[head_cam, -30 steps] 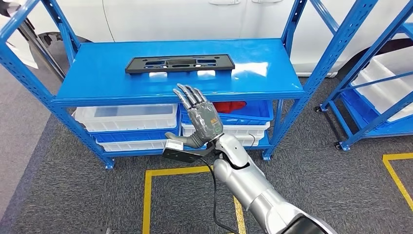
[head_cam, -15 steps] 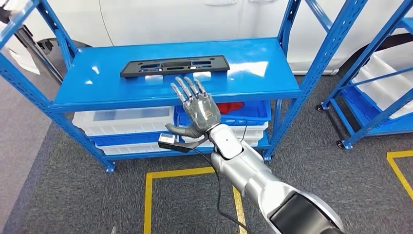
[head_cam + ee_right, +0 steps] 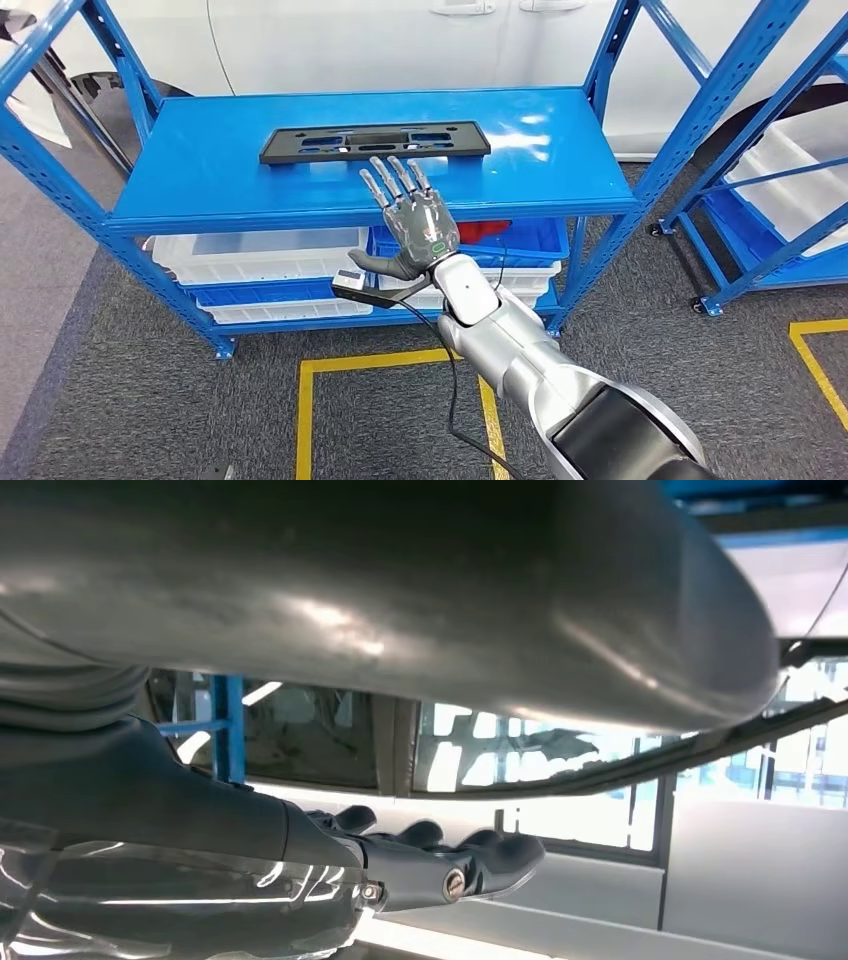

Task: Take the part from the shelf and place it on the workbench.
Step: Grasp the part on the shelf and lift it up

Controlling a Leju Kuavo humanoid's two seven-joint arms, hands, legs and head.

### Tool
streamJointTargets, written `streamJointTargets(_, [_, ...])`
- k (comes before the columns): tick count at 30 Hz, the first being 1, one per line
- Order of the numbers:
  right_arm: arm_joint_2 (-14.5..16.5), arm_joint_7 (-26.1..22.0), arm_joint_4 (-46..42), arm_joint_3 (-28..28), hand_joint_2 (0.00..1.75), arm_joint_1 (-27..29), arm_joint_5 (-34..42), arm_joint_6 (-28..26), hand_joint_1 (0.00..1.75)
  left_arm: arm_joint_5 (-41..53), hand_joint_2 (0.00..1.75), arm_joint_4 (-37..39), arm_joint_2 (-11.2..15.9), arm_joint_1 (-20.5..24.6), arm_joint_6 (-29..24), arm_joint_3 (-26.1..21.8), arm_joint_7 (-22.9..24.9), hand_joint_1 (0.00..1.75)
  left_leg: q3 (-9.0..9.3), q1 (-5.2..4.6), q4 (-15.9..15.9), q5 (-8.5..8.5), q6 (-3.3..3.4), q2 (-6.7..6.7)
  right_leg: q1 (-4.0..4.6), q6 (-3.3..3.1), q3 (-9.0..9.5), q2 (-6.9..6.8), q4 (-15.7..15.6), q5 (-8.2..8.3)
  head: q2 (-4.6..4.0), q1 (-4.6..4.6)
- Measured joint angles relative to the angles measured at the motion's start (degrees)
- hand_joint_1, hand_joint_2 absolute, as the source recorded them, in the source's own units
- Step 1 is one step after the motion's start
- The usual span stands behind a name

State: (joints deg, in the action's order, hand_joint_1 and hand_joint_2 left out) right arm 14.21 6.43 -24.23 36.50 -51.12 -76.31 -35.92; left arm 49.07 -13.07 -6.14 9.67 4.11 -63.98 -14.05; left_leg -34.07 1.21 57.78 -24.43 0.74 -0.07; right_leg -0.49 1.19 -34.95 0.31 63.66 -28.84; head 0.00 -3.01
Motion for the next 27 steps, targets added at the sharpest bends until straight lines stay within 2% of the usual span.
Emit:
streamJointTargets(2, [0.0, 0.0, 0.3, -0.2, 0.00, -0.1, 0.0, 0.0, 0.00, 0.0, 0.00, 0.0, 0.0, 0.1, 0.0, 0.0, 0.0, 0.00, 0.29, -0.23, 0.0, -0.40, 0.45, 0.01, -0.03, 0.15, -4.75, -0.02, 7.6, -2.63, 0.00, -0.01])
streamJointTargets(3, [0.0, 0.0, 0.5, -0.3, 0.00, 0.0, 0.0, 0.0, 0.00, 0.0, 0.00, 0.0, 0.0, 0.0, 0.0, 0.0, 0.0, 0.00, 0.50, -0.39, 0.0, -0.64, 0.59, -0.01, -0.01, 0.10, -6.73, -0.02, 10.2, -3.10, 0.00, -0.01])
streamJointTargets(4, [-0.1, 0.0, 0.7, -0.4, 0.00, 0.1, 0.0, 0.0, 0.00, 0.0, 0.00, 0.0, 0.0, 0.0, 0.0, 0.0, 0.0, 0.00, 0.81, -0.57, 0.1, -0.91, 0.68, -0.04, 0.04, -0.07, -7.85, -0.02, 11.0, -2.60, 0.00, -0.01])
streamJointTargets(5, [-0.1, 0.0, 0.9, -0.5, 0.00, 0.2, 0.0, 0.0, 0.00, 0.0, 0.00, 0.0, 0.0, -0.1, 0.0, 0.0, 0.0, 0.00, 1.22, -0.75, 0.1, -1.24, 0.73, -0.09, 0.16, -0.40, -7.81, -0.02, 9.5, -1.01, 0.00, -0.01])
streamJointTargets(7, [-0.1, 0.0, 1.0, -0.7, 0.00, 0.1, 0.0, 0.0, 0.00, 0.0, 0.00, 0.1, -0.1, -0.1, 0.0, 0.0, 0.0, 0.00, 2.21, -1.02, 0.1, -1.94, 0.73, -0.15, 0.69, -1.52, -5.36, -0.06, 2.1, 3.91, -0.01, -0.01])
streamJointTargets(8, [-0.1, -0.1, 1.0, -0.9, 0.00, 0.1, 0.1, 0.0, 0.00, 0.0, 0.00, 0.1, -0.2, -0.1, 0.0, 0.0, 0.0, 0.00, 2.60, -1.12, 0.0, -2.24, 0.63, -0.16, 1.01, -2.11, -3.97, -0.12, -1.6, 5.46, -0.01, 0.00])
streamJointTargets(9, [-0.1, -0.1, 1.1, -1.0, 0.00, 0.0, 0.1, 0.0, 0.00, 0.0, 0.00, 0.2, -0.3, -0.1, 0.0, 0.0, 0.0, 0.00, 2.80, -1.11, -0.1, -2.49, 0.42, -0.14, 1.32, -2.53, -2.98, -0.16, -4.1, 6.31, -0.01, -0.01])
streamJointTargets(11, [-0.1, -0.7, 1.2, -1.3, 0.00, 0.0, 0.5, 0.0, 0.00, 0.0, 0.00, 0.3, -0.3, 0.0, 0.0, 0.0, 0.0, 0.00, 3.14, -1.07, -0.1, -2.59, -0.22, -0.08, 1.69, -2.96, -2.20, -0.18, -5.9, 6.21, 0.00, -0.01])
streamJointTargets(14, [0.1, -5.4, 1.3, -3.0, 0.00, 0.1, 5.9, 2.3, 0.00, 0.1, 0.00, 0.3, -0.3, 0.2, 0.0, 0.0, 0.0, 0.00, 3.11, -1.03, 1.4, -3.32, -1.11, -0.05, 1.20, -3.27, -0.65, -0.15, -7.1, 6.38, 0.00, -0.01])
streamJointTargets(15, [0.4, -8.0, 1.2, -4.3, 0.00, 0.1, 9.2, 4.2, 0.00, 0.2, 0.00, 0.3, -0.3, 0.3, 0.0, 0.0, 0.0, 0.00, 2.09, -0.96, 3.5, -4.30, -1.33, -0.06, 0.96, -3.36, -0.11, -0.17, -7.4, 6.31, 0.00, -0.01])
streamJointTargets(17, [1.1, -12.9, 1.2, -7.3, 0.00, 0.4, 15.4, 8.6, 0.00, 0.3, 0.00, 0.3, -0.3, 0.4, -0.1, 0.0, 0.0, 0.00, -1.82, -0.65, 10.3, -7.00, -1.89, -0.07, 0.88, -3.56, 0.44, -0.17, -7.6, 5.94, 0.00, -0.01])
streamJointTargets(18, [1.4, -14.6, 1.2, -8.8, 0.44, 0.7, 17.5, 10.3, 0.00, 0.3, 0.00, 0.3, -0.3, 0.4, -0.1, 0.0, 0.0, 0.00, -4.00, -0.47, 13.5, -8.03, -2.22, -0.06, 0.85, -3.54, 0.62, -0.13, -7.5, 5.69, 0.00, -0.01])
streamJointTargets(19, [1.5, -15.7, 1.2, -10.1, 0.87, 1.1, 18.7, 11.4, 0.00, 0.3, 0.00, 0.3, -0.3, 0.3, -0.1, 0.0, 0.0, 0.00, -5.59, -0.29, 15.2, -8.21, -2.57, -0.06, 0.80, -3.46, 0.85, -0.09, -7.4, 5.40, 0.00, -0.01])
streamJointTargets(20, [1.6, -16.3, 1.2, -10.9, 1.31, 1.4, 19.3, 11.9, 0.00, 0.4, 0.00, 0.3, -0.3, 0.3, -0.1, 0.0, 0.0, 0.00, -6.21, -0.11, 14.9, -7.17, -2.89, -0.05, 0.68, -3.31, 1.14, -0.04, -7.3, 5.04, 0.00, -0.01])
streamJointTargets(21, [1.7, -16.6, 1.2, -11.6, 1.75, 1.5, 19.6, 12.2, 0.00, 0.4, 0.00, 0.3, -0.2, 0.3, -0.1, 0.0, 0.0, 0.00, -5.92, 0.09, 12.8, -5.10, -3.19, -0.04, 0.52, -3.09, 1.51, 0.02, -7.1, 4.60, 0.00, -0.01])
streamJointTargets(22, [1.8, -16.9, 1.2, -12.1, 1.75, 1.6, 19.7, 12.4, 0.00, 0.4, 0.00, 0.3, -0.2, 0.3, -0.1, 0.0, 0.0, 0.00, -4.76, 0.31, 9.0, -2.25, -3.47, -0.03, 0.36, -2.82, 1.89, 0.06, -6.8, 4.10, 0.00, -0.01])
streamJointTargets(23, [1.9, -17.1, 1.1, -12.5, 1.75, 1.7, 19.8, 12.6, 0.00, 0.4, 0.00, 0.3, -0.2, 0.3, -0.1, 0.0, 0.0, 0.00, -3.59, 0.41, 5.5, -0.11, -3.65, -0.04, 0.27, -2.51, 2.19, 0.08, -6.5, 3.62, 0.00, -0.01])
streamJointTargets(24, [2.0, -17.4, 1.1, -12.8, 1.75, 1.7, 19.8, 12.7, 0.00, 0.5, 0.00, 0.3, -0.2, 0.4, -0.1, 0.0, 0.0, 0.00, -2.61, 0.37, 2.5, 0.93, -3.42, -0.02, 0.25, -2.17, 2.25, 0.11, -6.2, 3.25, 0.00, -0.01])
streamJointTargets(25, [2.1, -17.7, 1.0, -13.0, 1.75, 1.7, 19.6, 12.8, 0.00, 0.5, 0.00, 0.4, -0.2, 0.5, -0.1, 0.0, 0.0, 0.00, -2.14, 0.29, 0.8, 1.44, -2.98, -0.05, 0.32, -1.83, 2.17, 0.13, -6.0, 2.96, 0.00, 0.00])
streamJointTargets(27, [2.2, -17.8, 0.9, -13.2, 1.75, 1.9, 18.6, 12.5, 0.00, 0.7, 0.00, 0.4, -0.2, 0.5, -0.1, 0.0, 0.1, 0.00, -2.10, 0.07, 0.5, 0.96, -1.76, -0.09, 0.46, -1.18, 1.93, 0.16, -5.9, 2.64, 0.00, -0.01])
